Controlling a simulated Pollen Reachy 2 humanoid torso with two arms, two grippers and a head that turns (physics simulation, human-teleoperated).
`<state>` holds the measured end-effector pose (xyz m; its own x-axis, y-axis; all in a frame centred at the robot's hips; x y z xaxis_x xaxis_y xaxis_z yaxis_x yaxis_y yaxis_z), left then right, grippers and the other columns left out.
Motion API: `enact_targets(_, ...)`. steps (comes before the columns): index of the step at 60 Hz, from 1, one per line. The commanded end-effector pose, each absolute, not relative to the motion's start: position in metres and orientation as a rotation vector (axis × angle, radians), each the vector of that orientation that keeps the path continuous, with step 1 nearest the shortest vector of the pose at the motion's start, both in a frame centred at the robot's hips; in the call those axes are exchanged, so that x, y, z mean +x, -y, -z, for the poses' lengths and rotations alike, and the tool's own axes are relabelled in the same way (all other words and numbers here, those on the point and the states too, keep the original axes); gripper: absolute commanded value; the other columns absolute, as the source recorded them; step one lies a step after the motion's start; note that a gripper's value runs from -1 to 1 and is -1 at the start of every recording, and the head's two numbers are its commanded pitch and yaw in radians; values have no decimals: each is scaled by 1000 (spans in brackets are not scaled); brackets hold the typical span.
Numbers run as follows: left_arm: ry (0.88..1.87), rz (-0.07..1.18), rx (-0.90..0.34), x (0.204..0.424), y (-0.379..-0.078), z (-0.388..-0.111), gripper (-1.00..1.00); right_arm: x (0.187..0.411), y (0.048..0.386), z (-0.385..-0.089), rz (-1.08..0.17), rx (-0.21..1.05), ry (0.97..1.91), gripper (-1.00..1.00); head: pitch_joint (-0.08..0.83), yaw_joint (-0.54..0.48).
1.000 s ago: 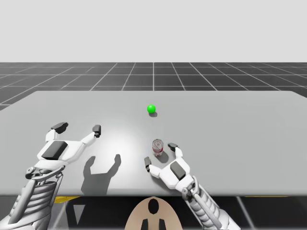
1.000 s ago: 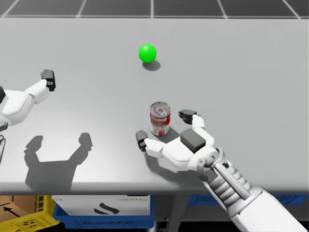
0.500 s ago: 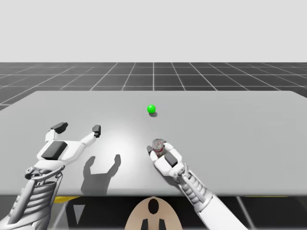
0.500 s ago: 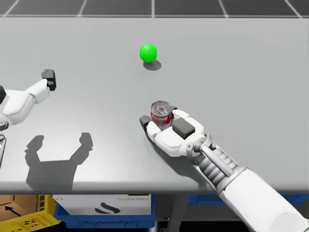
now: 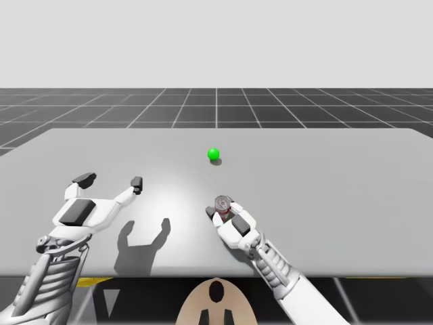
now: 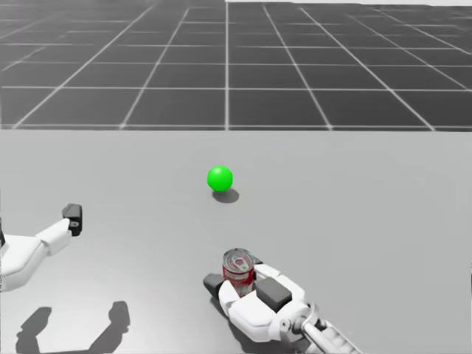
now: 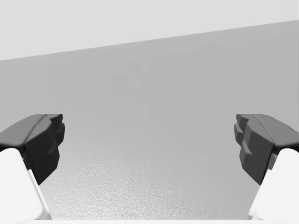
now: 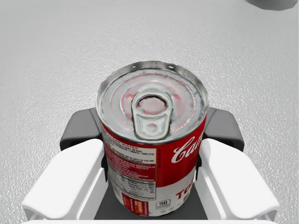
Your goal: Watch the red light. When it turns green, pick up the object.
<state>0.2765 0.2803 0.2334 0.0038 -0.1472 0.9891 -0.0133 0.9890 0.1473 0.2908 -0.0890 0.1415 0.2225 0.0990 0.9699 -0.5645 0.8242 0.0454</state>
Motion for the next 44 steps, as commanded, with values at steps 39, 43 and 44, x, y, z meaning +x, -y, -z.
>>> enact_targets(39, 1564, 108, 140, 276, -279, -233, -1000, 287, 87, -324, -484, 564, 1634, 1000, 261, -51)
enact_targets(43, 1564, 109, 141, 276, -279, -233, -1000, 280, 90, -351, -497, 566, 1702, 1000, 258, -50)
enact_targets(44, 1564, 109, 141, 276, -279, -233, -1000, 279, 90, -356, -498, 566, 1713, 1000, 258, -50)
